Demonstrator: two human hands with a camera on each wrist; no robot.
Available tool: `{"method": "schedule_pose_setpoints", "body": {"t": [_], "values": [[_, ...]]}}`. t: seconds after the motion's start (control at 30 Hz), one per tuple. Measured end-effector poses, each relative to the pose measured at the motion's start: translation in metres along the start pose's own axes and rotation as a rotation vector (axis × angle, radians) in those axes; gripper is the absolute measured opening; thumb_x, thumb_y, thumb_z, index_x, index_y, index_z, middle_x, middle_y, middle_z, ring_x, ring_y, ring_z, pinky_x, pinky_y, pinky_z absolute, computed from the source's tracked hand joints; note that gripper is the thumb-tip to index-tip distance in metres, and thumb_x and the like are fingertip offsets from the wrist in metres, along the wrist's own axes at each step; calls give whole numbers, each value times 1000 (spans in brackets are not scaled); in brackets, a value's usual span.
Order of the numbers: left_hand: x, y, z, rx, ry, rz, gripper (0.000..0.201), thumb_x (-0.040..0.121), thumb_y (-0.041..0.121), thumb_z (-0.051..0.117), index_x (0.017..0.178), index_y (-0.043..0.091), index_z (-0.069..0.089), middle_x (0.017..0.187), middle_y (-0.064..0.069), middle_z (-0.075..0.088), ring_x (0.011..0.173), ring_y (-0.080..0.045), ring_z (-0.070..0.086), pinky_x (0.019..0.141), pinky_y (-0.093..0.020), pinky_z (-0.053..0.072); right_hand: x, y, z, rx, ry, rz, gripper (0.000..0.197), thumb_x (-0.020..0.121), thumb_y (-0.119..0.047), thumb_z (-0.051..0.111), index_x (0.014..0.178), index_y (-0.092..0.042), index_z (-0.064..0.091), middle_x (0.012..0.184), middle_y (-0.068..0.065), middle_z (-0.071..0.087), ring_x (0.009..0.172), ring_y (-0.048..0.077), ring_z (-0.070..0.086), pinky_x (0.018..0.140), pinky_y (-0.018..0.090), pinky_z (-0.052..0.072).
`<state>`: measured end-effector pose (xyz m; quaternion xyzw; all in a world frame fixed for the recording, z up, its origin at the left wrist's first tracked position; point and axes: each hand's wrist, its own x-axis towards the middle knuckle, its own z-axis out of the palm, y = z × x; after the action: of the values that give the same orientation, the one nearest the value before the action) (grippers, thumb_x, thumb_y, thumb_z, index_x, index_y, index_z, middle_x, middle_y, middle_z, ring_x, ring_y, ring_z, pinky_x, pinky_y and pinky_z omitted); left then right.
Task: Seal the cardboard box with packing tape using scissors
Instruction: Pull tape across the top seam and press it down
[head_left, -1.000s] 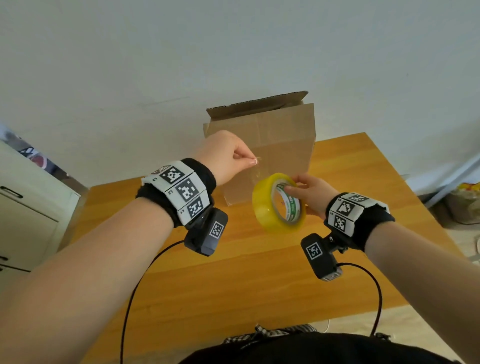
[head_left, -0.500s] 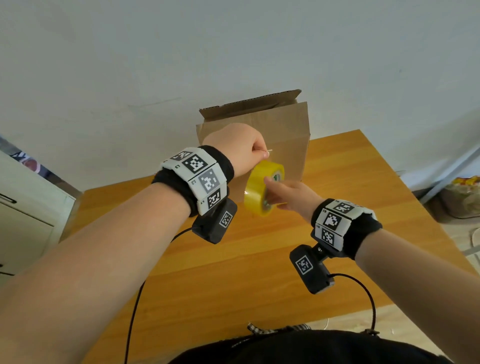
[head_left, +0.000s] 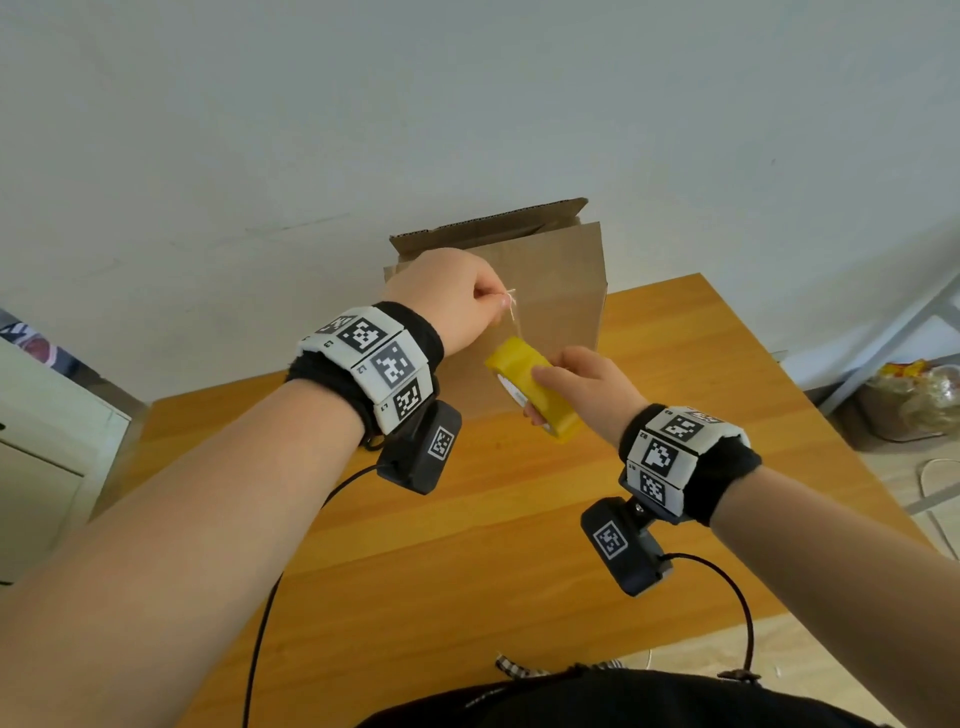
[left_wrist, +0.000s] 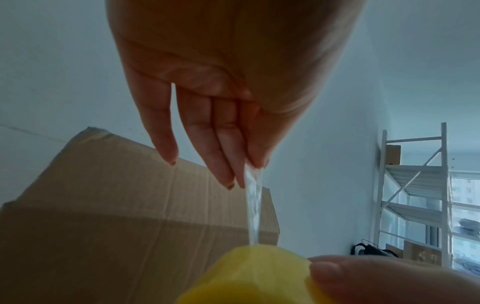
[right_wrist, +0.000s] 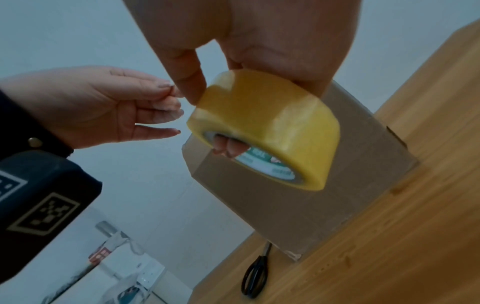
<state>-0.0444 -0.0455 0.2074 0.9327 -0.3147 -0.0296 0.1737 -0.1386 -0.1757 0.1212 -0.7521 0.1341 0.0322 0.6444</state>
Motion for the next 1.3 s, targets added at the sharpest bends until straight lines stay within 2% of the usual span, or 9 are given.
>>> {"method": "schedule_pose_setpoints", "body": {"t": [0.13,0.37,0.57,0.67,0.87,0.93,1.0,1.1,1.3], "values": [[-2,-9,2,-51,33,-66,26,93,30,52,91,16,73,97,4,69,88,-15,61,86,-32,48,0,0,-9,-91,-5,-52,25,92,-25,55,97,0,55,76,15,69,62,20,66,72,37,54],[-11,-27,10,-229,49,-215,25,93,27,52,84,17,73,91,-4,71,89,-19,62,83,-29,44,8,-5,-14,-266,4,-75,28,88,-36,58,90,-8,60,74,10,72,62,16,69,65,30,56],[-23,-36,10,-430,85,-274,22,93,22,53,90,12,72,87,2,70,87,-10,61,90,-26,38,16,-8,-19,-509,116,-49,51,85,-51,55,89,-2,64,59,-2,61,41,-4,53,39,9,35],[-26,-39,6,-494,109,-296,20,93,21,53,91,13,71,78,8,68,79,-6,62,88,-26,43,21,-9,-21,-578,138,-37,62,82,-59,52,84,2,65,60,4,57,47,8,51,45,17,38],[-30,-44,3,-556,173,-350,18,93,21,53,97,13,70,84,3,69,74,0,61,77,-19,47,20,-19,-27,-603,119,-17,54,81,-60,52,56,-13,44,48,-2,36,45,12,34,46,21,28],[-33,-48,1,-557,200,-380,19,94,21,53,98,13,69,85,3,69,73,0,60,67,-13,44,19,-24,-30,-524,84,-13,52,80,-58,55,61,-9,52,52,1,42,50,14,40,50,22,32],[-36,-51,-2,-559,232,-397,19,94,21,52,97,12,69,87,2,68,73,0,60,63,-11,42,18,-31,-31,-401,52,6,46,83,-49,58,91,-4,65,77,5,54,72,17,49,65,26,38],[-39,-55,-4,-603,271,-422,20,94,23,52,97,13,69,84,4,68,75,-1,61,73,-15,46,16,-39,-35,-327,-14,44,38,88,-28,58,117,-4,58,105,5,51,98,20,46,81,31,33],[-46,-56,6,-621,343,-434,21,94,26,52,97,16,70,83,7,69,78,-1,64,77,-19,48,18,-44,-48,-508,-19,-44,39,81,-46,62,92,-9,67,84,5,64,82,20,58,67,27,43]]}}
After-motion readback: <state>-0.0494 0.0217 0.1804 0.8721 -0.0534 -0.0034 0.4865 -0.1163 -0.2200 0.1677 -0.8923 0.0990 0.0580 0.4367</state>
